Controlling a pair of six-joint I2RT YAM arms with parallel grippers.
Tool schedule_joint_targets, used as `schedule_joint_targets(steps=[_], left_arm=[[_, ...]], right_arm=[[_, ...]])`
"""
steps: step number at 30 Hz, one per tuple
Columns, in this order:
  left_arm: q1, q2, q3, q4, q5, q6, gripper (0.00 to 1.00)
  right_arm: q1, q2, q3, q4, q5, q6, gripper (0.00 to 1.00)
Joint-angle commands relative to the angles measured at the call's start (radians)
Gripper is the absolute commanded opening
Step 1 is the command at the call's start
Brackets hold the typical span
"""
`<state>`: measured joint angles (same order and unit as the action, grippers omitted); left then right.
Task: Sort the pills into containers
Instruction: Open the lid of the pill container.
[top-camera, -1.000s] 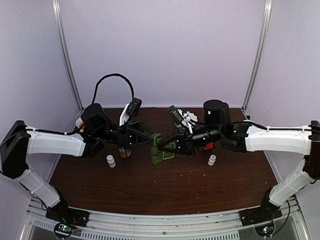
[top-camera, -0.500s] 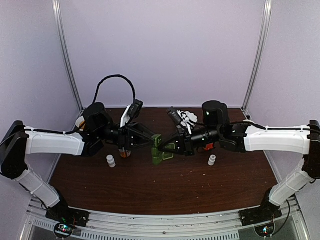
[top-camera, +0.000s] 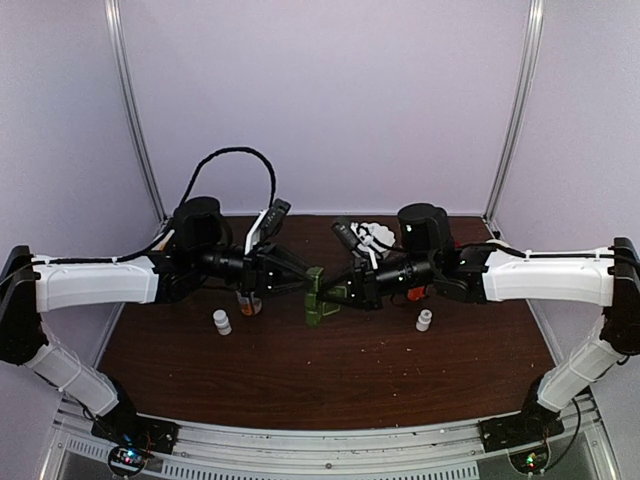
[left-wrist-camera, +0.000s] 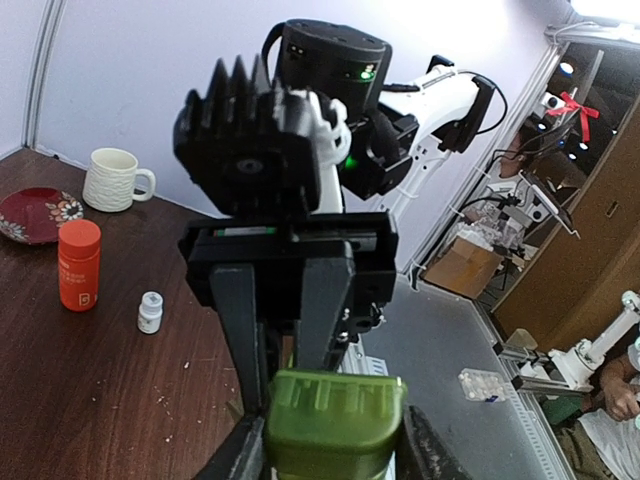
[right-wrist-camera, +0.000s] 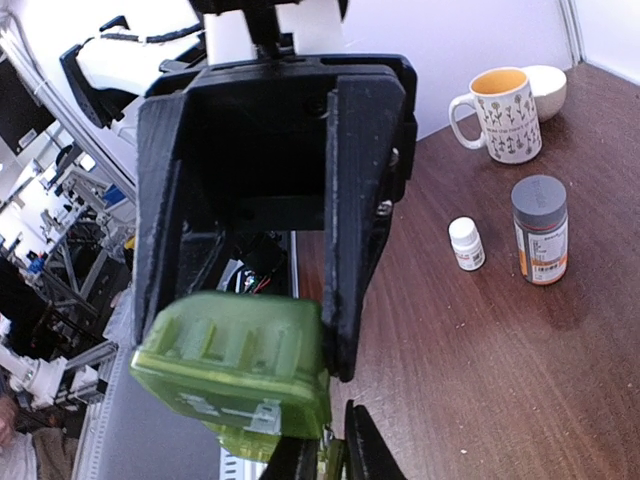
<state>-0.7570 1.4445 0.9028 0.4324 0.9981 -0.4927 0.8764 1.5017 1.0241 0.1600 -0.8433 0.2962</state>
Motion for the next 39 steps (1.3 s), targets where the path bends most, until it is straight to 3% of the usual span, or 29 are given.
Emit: schedule_joint_targets(steps=[1, 8, 17, 22, 27, 34, 37, 39], left_arm=[[-0.019, -0.005, 0.019, -0.042, -0.080, 0.037, 0.04], [-0.019, -0.019, 0.018, -0.057, -0.119, 0.033, 0.04], [-0.015, -0.019, 0.015, -0.055, -0.154, 0.003, 0.04], [-0.015, -0.008, 0.012, -0.025, -0.159, -0.030, 0.04], [-0.016, 0.010, 0.011, 0.021, -0.154, -0.064, 0.05], [-0.015, 0.024, -0.017, 0.190, -0.086, -0.169, 0.06], [-0.015, 0.018, -0.021, 0.193, -0.077, -0.171, 0.07], [-0.016, 0.018, -0.021, 0.198, -0.066, -0.172, 0.07]], right_arm=[[0.012, 0.002, 0.037, 0.049, 0.026, 0.012, 0.17], [0.005, -0.020, 0.003, 0.050, 0.072, 0.006, 0.36], [-0.029, -0.099, -0.033, -0.020, 0.162, -0.041, 0.52], [-0.026, -0.141, -0.033, -0.067, 0.197, -0.082, 0.71], [-0.001, -0.142, -0.018, -0.072, 0.210, -0.096, 0.82], [0.003, -0.096, -0.011, -0.067, 0.198, -0.109, 0.85], [-0.002, -0.097, -0.024, -0.054, 0.167, -0.107, 0.79], [-0.006, -0.094, -0.027, -0.048, 0.146, -0.102, 0.70]])
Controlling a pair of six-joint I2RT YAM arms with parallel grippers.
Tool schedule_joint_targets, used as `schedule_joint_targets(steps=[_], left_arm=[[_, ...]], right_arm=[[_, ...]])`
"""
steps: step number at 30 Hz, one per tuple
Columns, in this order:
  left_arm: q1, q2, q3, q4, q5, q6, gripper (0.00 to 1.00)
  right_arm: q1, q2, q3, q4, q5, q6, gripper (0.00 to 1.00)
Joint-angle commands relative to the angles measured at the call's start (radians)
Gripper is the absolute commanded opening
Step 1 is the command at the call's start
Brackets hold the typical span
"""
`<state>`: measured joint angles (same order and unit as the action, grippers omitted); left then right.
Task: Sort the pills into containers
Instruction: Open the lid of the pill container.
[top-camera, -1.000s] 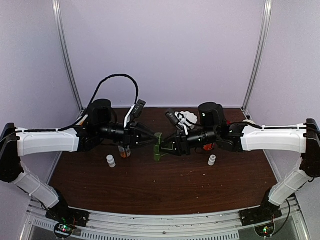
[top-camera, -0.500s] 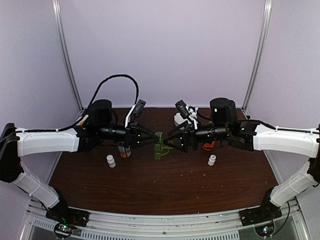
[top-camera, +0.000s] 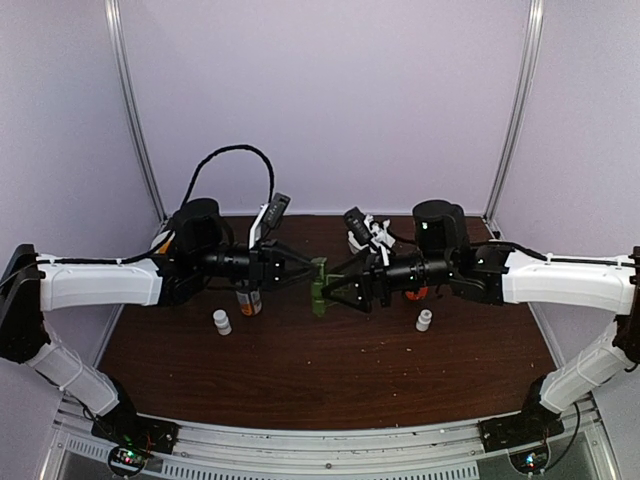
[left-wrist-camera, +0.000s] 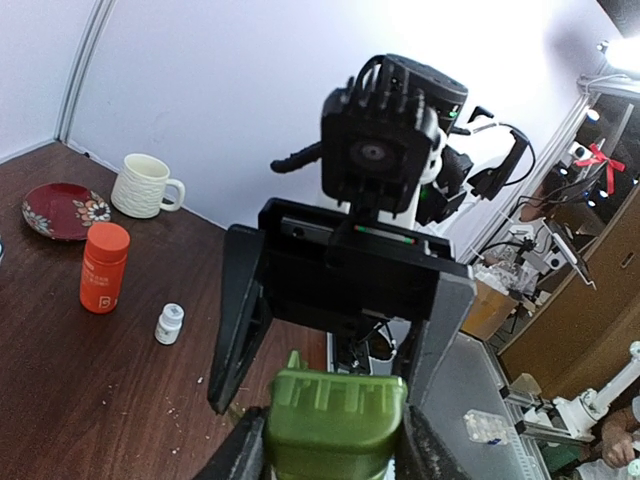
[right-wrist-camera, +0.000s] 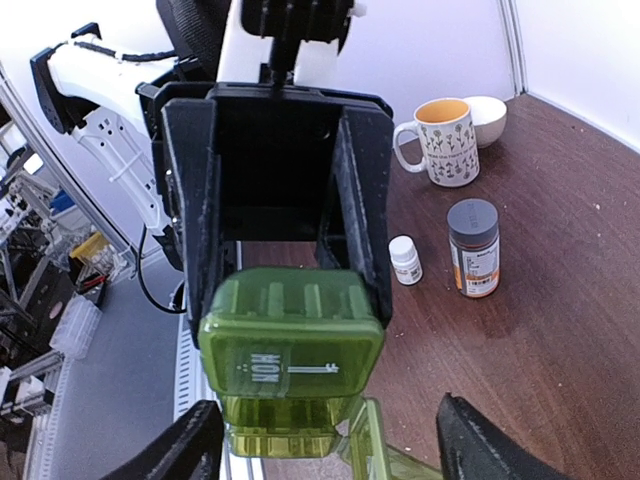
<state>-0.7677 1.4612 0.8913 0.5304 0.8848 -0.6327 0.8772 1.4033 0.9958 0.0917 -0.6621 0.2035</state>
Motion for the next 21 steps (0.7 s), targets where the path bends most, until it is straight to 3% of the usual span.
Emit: schedule_joint_targets(steps=[1, 7, 11, 17, 21], left_arm=[[-0.005, 0.003, -0.007, 0.105, 0.052, -0.034, 0.08], [-0.005, 0.018, -0.011, 0.190, 0.113, -0.088, 0.08], [-0.005, 0.027, -0.015, 0.271, 0.140, -0.139, 0.09], [-0.005, 0.020, -0.023, 0.282, 0.141, -0.143, 0.09], [-0.005, 0.018, -0.023, 0.288, 0.143, -0.146, 0.09]], right_arm=[[-0.008, 0.007, 0.000, 0.021, -0.040, -0.007, 0.66], [-0.013, 0.012, -0.016, 0.090, -0.074, 0.041, 0.45], [-0.018, 0.021, -0.026, 0.155, -0.092, 0.091, 0.37], [-0.037, 0.016, -0.040, 0.173, -0.078, 0.112, 0.45], [-0.041, 0.021, -0.031, 0.136, -0.041, 0.101, 0.40]])
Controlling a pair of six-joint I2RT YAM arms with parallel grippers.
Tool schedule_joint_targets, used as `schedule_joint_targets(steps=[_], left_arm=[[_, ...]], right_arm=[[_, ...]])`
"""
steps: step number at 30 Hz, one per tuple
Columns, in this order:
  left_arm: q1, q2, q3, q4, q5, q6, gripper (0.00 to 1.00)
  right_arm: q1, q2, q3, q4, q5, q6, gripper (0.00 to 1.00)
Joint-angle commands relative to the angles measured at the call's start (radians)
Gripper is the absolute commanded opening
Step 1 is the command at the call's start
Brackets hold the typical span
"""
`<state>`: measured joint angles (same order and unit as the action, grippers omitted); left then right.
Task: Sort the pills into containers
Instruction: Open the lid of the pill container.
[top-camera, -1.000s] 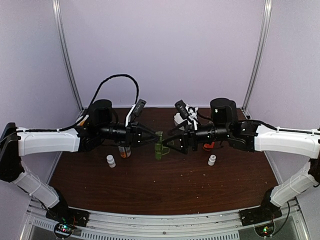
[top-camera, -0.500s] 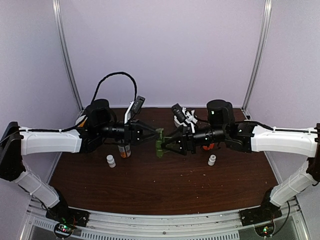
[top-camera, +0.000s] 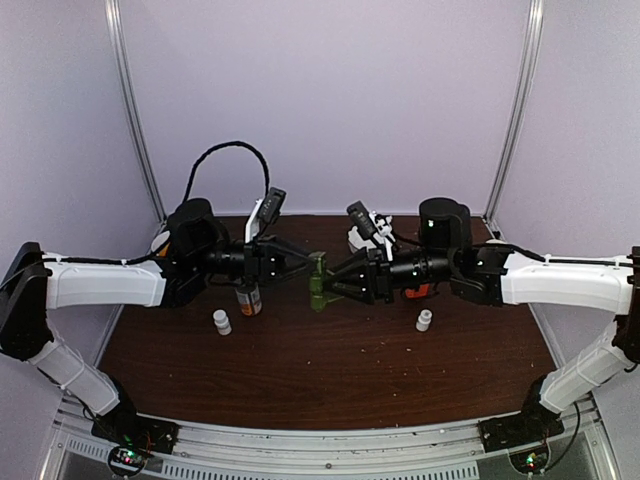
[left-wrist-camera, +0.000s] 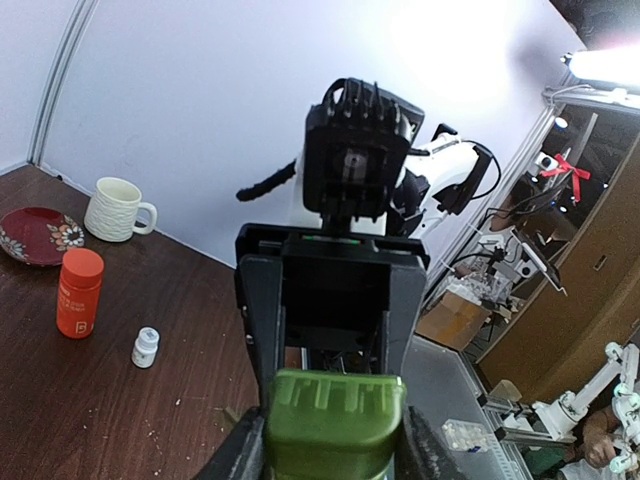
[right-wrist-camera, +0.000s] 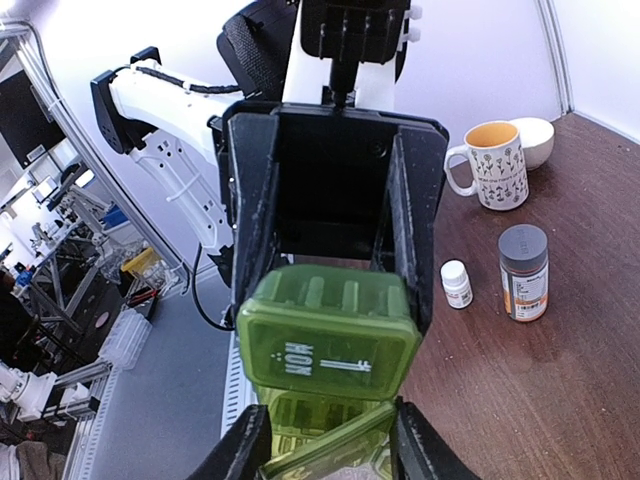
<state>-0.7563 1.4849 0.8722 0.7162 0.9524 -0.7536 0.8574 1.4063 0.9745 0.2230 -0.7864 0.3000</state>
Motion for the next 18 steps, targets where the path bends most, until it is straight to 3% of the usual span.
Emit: schedule_joint_targets(steps=[1, 7, 14, 18], left_arm=[[-0.017, -0.006, -0.005, 0.104, 0.075, -0.026, 0.08], [-0.016, -0.018, -0.007, 0.091, 0.069, -0.019, 0.09], [-0.017, -0.022, -0.006, 0.080, 0.064, -0.010, 0.09], [-0.016, -0.018, -0.006, 0.079, 0.063, -0.012, 0.08]], right_arm=[[-0.022, 0.019, -0.007, -0.002, 0.089, 0.002, 0.39], [-0.034, 0.000, -0.029, -0.003, 0.145, 0.007, 0.34], [-0.043, -0.004, -0.034, -0.013, 0.152, -0.001, 0.43], [-0.043, -0.002, -0.036, 0.028, 0.075, 0.008, 0.46]])
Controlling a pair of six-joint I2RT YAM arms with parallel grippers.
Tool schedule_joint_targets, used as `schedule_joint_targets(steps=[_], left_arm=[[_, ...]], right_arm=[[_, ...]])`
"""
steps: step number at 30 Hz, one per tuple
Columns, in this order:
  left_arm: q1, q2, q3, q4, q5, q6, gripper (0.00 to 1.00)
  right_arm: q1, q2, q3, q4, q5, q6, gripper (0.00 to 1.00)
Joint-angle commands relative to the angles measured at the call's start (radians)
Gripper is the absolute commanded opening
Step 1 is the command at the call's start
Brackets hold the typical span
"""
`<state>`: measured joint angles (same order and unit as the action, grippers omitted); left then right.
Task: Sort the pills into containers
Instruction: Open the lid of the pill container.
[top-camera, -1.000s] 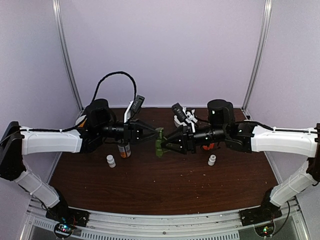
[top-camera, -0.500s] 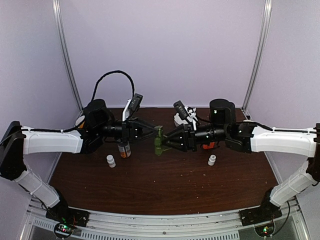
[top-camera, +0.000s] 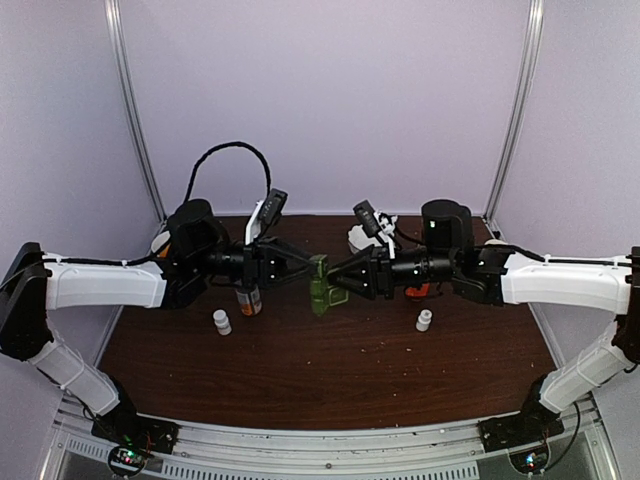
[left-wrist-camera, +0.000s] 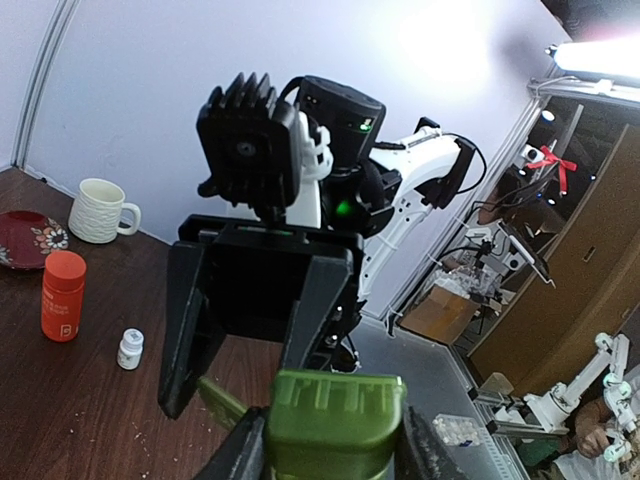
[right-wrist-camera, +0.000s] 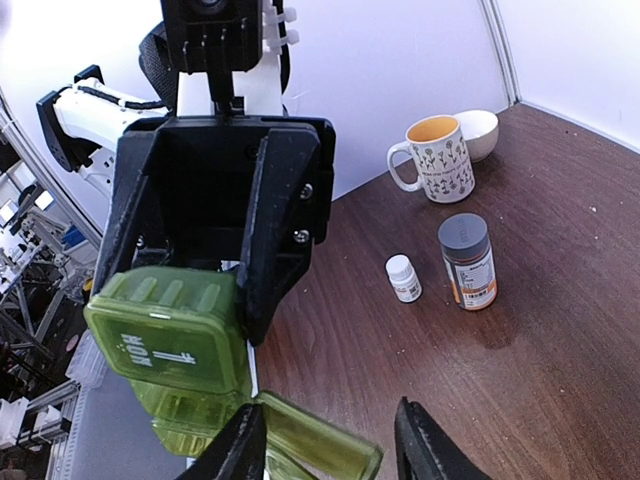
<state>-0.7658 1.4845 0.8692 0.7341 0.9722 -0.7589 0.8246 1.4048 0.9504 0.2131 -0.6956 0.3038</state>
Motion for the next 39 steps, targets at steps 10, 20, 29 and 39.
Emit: schedule_joint_targets(steps=[10, 20, 29, 39], left_arm=[[-0.007, -0.009, 0.006, 0.062, 0.045, -0.008, 0.09], [-0.007, 0.004, 0.010, 0.058, 0.040, -0.004, 0.09], [-0.007, 0.004, 0.005, 0.046, 0.031, 0.007, 0.08], [-0.007, -0.009, 0.004, -0.023, -0.003, 0.060, 0.08]], right_arm=[[0.001, -0.001, -0.029, 0.096, -0.131, 0.011, 0.39], [0.022, 0.003, -0.013, 0.079, -0.154, -0.007, 0.30], [0.034, 0.027, 0.020, 0.035, -0.105, -0.017, 0.24], [0.037, 0.052, 0.022, 0.095, -0.106, 0.038, 0.23]])
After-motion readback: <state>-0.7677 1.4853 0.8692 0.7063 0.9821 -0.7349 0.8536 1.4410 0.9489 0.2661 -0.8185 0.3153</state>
